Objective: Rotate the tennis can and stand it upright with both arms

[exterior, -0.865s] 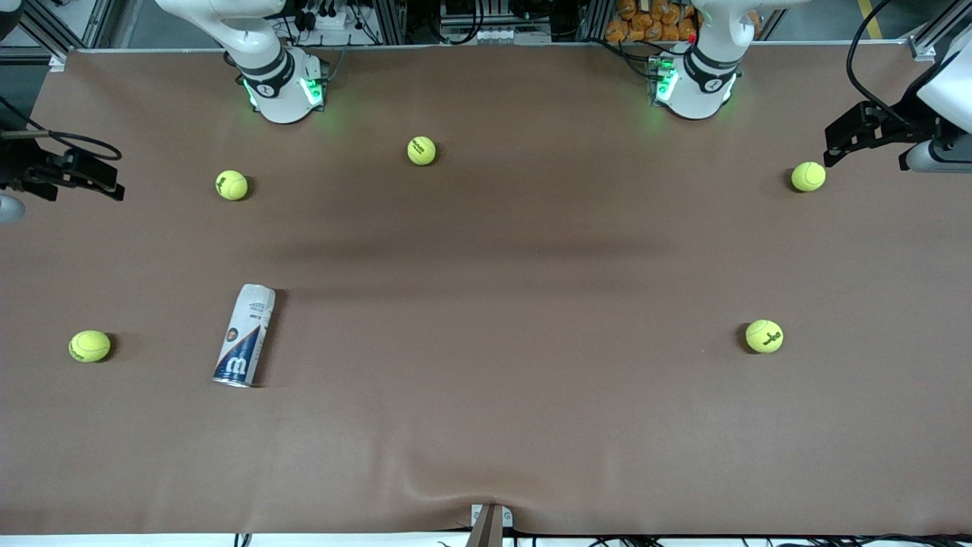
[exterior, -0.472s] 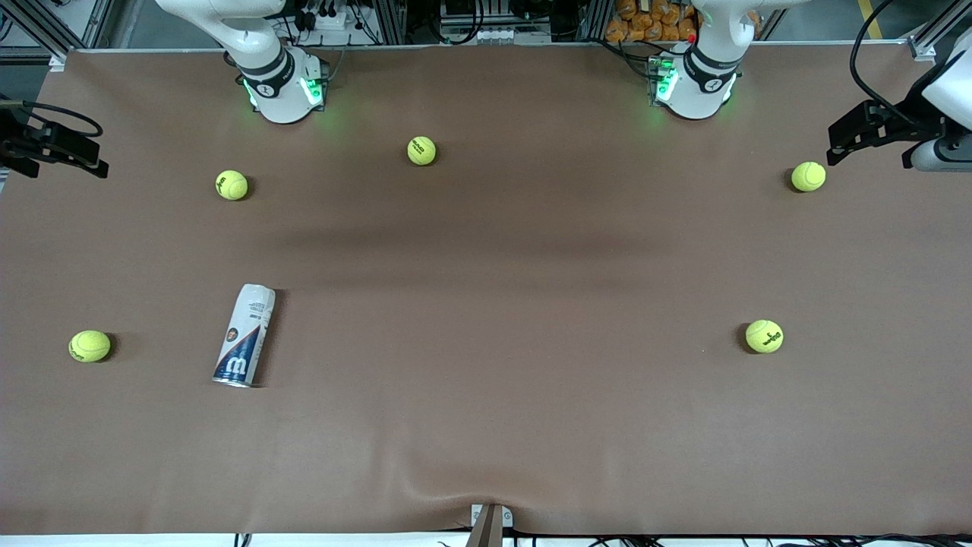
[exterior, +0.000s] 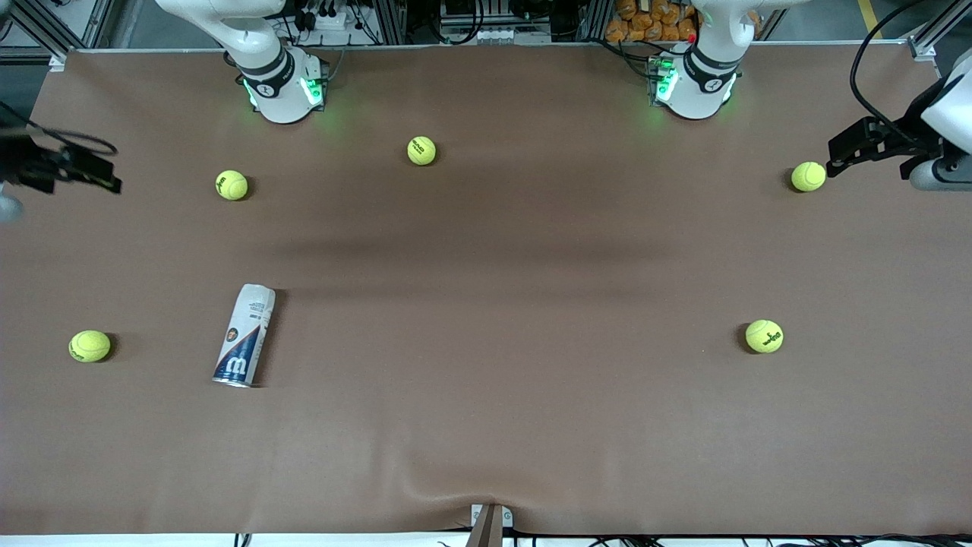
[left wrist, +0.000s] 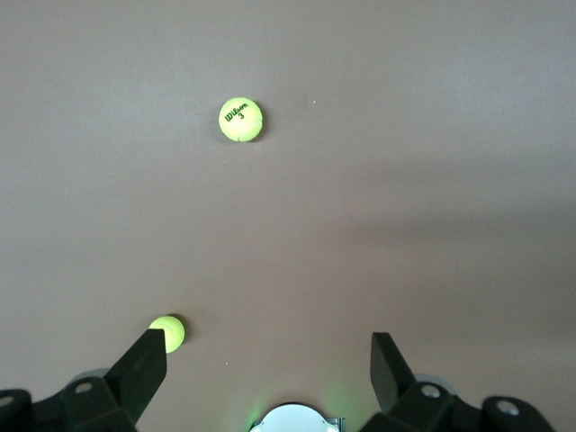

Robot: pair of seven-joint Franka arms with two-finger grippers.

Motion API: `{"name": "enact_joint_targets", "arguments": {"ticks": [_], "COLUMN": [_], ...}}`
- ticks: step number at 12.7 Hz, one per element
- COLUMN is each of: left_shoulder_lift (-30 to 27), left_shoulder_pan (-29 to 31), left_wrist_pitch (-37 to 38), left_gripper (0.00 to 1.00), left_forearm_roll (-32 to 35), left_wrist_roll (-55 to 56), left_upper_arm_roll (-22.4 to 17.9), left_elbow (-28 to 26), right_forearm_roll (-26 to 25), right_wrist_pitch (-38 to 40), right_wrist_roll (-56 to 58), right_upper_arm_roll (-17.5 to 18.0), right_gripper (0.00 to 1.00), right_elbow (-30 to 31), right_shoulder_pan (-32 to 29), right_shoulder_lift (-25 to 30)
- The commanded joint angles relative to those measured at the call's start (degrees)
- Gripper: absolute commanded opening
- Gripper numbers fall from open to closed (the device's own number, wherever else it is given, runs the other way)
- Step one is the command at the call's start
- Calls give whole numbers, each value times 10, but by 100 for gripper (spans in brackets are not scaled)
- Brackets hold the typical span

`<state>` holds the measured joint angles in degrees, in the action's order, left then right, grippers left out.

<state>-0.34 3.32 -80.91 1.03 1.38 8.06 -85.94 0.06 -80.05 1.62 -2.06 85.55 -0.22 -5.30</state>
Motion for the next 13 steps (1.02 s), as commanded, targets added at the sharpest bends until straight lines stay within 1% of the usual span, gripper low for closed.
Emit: {"name": "enact_joint_targets", "arguments": {"ticks": [1, 3, 5, 7, 8, 10, 13], "left_shoulder_lift": [-2, -4, -2, -1, -1, -2, 0], "left_shoulder_pan": [5, 18, 20, 25, 25, 27, 33], "left_wrist_pitch": [9, 9, 5, 4, 5, 4, 2], "left_gripper": [100, 100, 100, 100, 100, 100, 100], "left_forearm_roll": [-2, -3, -4, -5, -5, -5, -5], "left_wrist_roll": [5, 5, 5, 5, 5, 5, 4], "left_upper_arm_roll": [3, 3, 3, 3, 3, 2, 2], "left_elbow": [-5, -9, -9, -10, -10, -13, -17], "right_forearm_roll": [11, 12, 8, 10, 12, 23, 24], "right_wrist_pitch": [-19, -60, -91, -128, -135, -194, -285], "right_wrist_roll": [5, 8, 21, 20, 17, 15, 15], "right_upper_arm_roll": [-1, 0, -1, -1, -1, -1, -1], "right_gripper": [100, 100, 100, 100, 100, 100, 100], "right_elbow": [-13, -12, -19, -16, -15, -8, 29], "right_shoulder_pan": [3, 11, 13, 29, 32, 28, 25], "right_shoulder_lift": [-64, -100, -156, -177, -199, -226, -250]}}
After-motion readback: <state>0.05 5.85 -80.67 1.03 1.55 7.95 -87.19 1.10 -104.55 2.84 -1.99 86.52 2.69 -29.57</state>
